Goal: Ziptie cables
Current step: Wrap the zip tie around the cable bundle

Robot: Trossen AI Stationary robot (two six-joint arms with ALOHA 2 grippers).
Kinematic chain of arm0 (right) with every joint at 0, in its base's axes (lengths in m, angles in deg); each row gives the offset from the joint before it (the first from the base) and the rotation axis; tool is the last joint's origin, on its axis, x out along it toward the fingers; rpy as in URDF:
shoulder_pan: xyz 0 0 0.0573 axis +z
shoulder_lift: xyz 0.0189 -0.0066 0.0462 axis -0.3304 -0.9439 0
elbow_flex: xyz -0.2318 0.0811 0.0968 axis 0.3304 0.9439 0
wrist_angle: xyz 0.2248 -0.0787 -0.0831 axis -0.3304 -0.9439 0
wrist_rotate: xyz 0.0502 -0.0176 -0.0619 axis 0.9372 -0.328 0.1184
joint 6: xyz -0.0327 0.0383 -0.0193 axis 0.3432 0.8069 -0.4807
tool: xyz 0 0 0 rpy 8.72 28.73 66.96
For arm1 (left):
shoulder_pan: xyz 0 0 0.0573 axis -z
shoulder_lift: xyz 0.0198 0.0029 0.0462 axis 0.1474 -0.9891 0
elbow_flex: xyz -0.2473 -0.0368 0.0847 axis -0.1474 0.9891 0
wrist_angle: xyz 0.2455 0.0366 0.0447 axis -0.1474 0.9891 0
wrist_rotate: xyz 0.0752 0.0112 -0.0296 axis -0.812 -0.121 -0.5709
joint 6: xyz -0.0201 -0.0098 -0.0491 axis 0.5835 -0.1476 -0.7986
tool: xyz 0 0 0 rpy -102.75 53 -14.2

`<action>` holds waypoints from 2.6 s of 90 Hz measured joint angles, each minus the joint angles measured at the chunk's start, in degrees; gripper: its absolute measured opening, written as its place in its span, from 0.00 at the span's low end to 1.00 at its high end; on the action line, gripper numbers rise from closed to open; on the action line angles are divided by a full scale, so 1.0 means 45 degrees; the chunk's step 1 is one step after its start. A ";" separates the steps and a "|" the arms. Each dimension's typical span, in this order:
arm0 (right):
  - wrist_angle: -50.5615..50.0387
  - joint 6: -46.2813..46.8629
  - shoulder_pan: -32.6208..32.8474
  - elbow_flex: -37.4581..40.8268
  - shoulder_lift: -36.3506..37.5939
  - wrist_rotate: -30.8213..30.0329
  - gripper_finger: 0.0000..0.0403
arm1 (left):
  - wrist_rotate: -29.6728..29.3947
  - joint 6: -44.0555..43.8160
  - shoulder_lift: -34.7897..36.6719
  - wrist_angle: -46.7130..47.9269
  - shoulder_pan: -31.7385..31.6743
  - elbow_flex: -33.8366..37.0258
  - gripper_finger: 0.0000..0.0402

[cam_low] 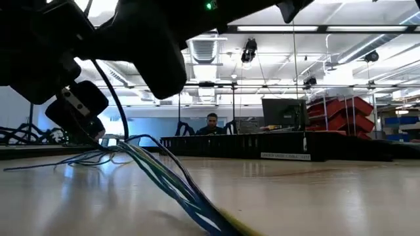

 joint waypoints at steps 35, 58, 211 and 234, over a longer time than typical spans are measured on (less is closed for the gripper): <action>-0.0186 0.0186 -0.0398 0.0000 0.0000 0.0988 0.00 | 0.0408 0.0899 -0.0005 0.0747 -0.0064 -0.0604 0.00; -0.0233 0.0123 -0.0370 0.0000 0.0000 0.1383 0.00 | 0.0342 0.0869 -0.0005 0.1051 -0.0107 -0.0665 0.00; -0.0514 -0.0430 -0.0182 0.0005 0.0073 0.1173 0.00 | 0.0427 0.0563 -0.0005 0.1054 -0.0335 -0.0685 0.00; -0.0510 -0.0409 -0.0205 0.0005 0.0131 0.1155 0.00 | 0.0427 0.0563 -0.0005 0.1045 -0.0335 -0.0690 0.00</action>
